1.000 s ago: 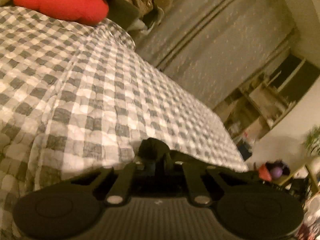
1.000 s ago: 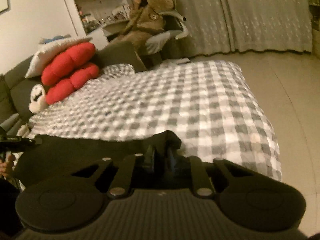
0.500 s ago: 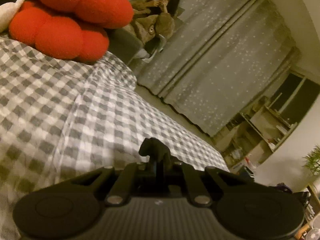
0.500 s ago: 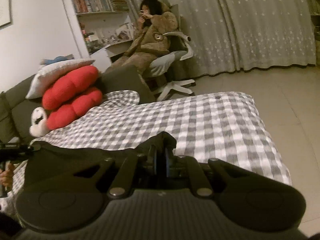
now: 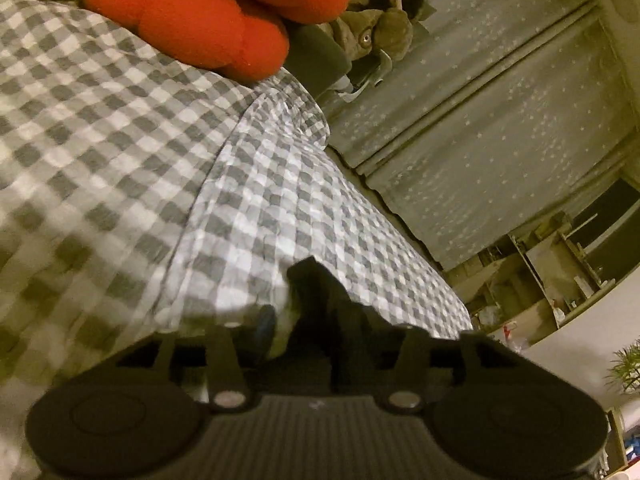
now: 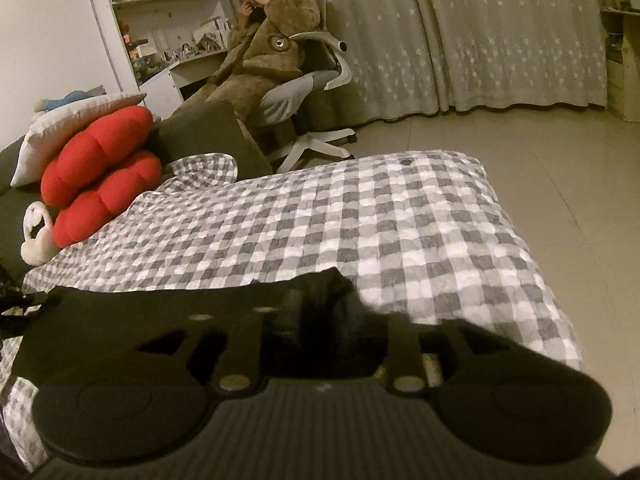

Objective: Fold clothes

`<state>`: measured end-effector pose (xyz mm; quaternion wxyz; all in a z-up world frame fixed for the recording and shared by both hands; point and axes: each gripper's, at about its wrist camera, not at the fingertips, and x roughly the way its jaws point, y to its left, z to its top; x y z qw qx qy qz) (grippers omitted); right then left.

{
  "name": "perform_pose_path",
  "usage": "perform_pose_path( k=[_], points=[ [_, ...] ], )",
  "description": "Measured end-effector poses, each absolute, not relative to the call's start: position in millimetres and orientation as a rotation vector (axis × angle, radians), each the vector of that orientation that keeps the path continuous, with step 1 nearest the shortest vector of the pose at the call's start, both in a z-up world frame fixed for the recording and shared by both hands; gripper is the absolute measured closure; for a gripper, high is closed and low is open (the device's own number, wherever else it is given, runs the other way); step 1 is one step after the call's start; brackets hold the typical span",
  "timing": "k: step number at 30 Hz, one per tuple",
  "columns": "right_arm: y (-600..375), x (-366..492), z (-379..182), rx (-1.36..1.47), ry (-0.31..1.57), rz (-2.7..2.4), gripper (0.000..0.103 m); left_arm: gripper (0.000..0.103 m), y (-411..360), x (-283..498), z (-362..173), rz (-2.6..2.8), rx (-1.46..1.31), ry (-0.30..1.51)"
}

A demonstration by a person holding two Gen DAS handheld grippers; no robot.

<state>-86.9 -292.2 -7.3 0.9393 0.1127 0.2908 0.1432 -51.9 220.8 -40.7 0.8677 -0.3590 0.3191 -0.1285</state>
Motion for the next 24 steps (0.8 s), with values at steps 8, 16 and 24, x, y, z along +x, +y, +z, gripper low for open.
perform_pose_path(
  k=[8, 16, 24],
  points=[
    [-290, -110, 6, 0.220, 0.583, 0.308, 0.058, 0.033, 217, -77, -34, -0.266, -0.749, 0.781],
    [-267, -129, 27, 0.153, 0.592, 0.385, 0.058, 0.034, 214, -94, -37, -0.270, -0.789, 0.839],
    [-221, -137, 23, 0.070, 0.659, 0.591, 0.057, 0.077, 188, -90, -43, -0.267, -0.741, 0.804]
  ],
)
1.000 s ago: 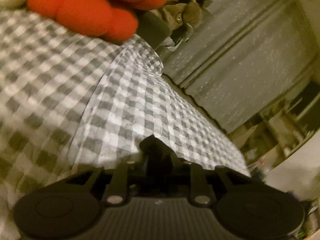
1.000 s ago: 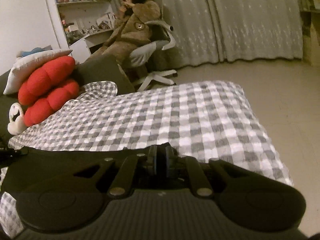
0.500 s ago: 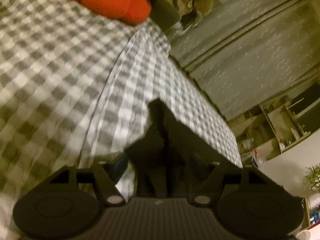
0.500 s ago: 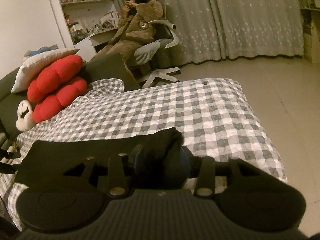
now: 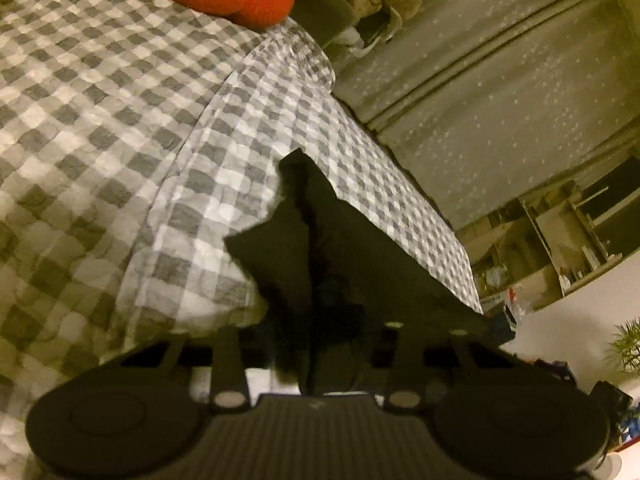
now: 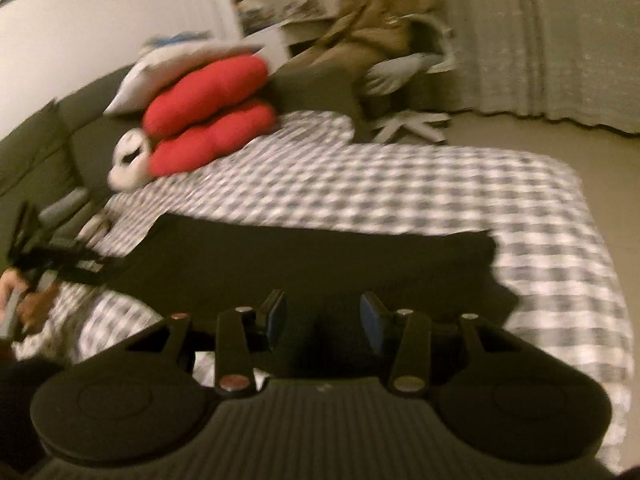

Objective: Fold clothes

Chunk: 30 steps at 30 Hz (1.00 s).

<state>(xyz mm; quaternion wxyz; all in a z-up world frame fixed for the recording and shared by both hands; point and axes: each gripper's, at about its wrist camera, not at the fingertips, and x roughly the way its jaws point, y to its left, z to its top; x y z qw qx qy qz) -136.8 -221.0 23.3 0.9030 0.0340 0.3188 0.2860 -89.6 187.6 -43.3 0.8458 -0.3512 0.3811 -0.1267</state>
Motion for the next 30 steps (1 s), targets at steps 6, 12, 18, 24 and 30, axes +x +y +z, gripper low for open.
perform_pose_path(
  k=[6, 12, 18, 24, 30],
  points=[
    [-189, -130, 19, 0.032, 0.689, 0.644, 0.057, 0.090, 176, -103, -28, -0.277, -0.688, 0.673],
    [-157, -111, 10, 0.049, 0.733, 0.704, 0.064, 0.091, 160, -111, 3, -0.330, -0.609, 0.550],
    [-125, -99, -11, 0.013, 0.827, 0.755, 0.066, 0.091, 137, -110, 33, -0.404, -0.539, 0.472],
    [-150, -89, -7, 0.194, 0.875, 0.738, 0.065, 0.091, 98, -92, 64, -0.511, -0.478, 0.450],
    [-205, -93, 6, 0.446, 0.803, 0.679, 0.052, 0.091, 48, -73, 76, -0.621, -0.423, 0.485]
  ],
)
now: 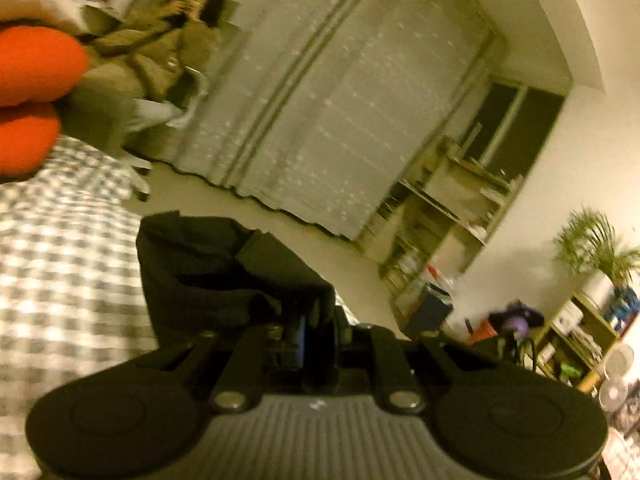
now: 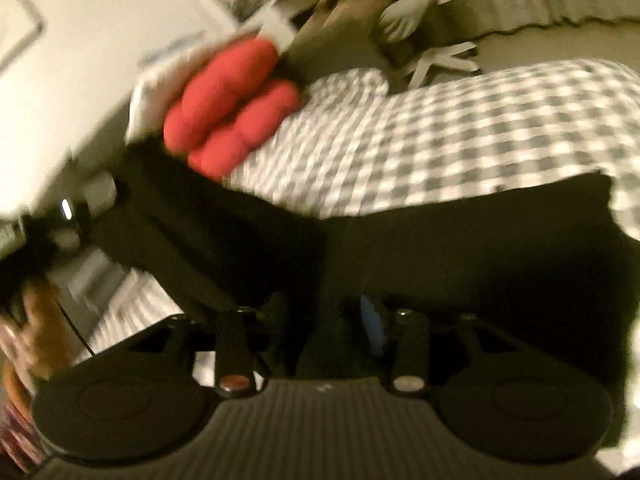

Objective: Fold clothes

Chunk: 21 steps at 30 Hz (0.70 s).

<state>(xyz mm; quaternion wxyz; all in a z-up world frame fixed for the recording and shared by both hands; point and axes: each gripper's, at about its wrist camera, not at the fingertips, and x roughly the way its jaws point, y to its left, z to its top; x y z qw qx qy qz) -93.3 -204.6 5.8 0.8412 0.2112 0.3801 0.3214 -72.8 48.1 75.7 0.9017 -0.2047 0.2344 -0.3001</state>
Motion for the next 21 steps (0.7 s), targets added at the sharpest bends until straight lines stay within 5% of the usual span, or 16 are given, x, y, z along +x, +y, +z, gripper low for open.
perform_pose_path(
  k=[18, 21],
  points=[
    [-330, -100, -20, 1.118, 0.695, 0.550, 0.035, 0.091, -78, -29, 52, -0.821, -0.262, 0.728],
    [-336, -100, -26, 1.166, 0.711, 0.538, 0.033, 0.084, -86, -29, 47, -0.866, -0.275, 0.740]
  ],
)
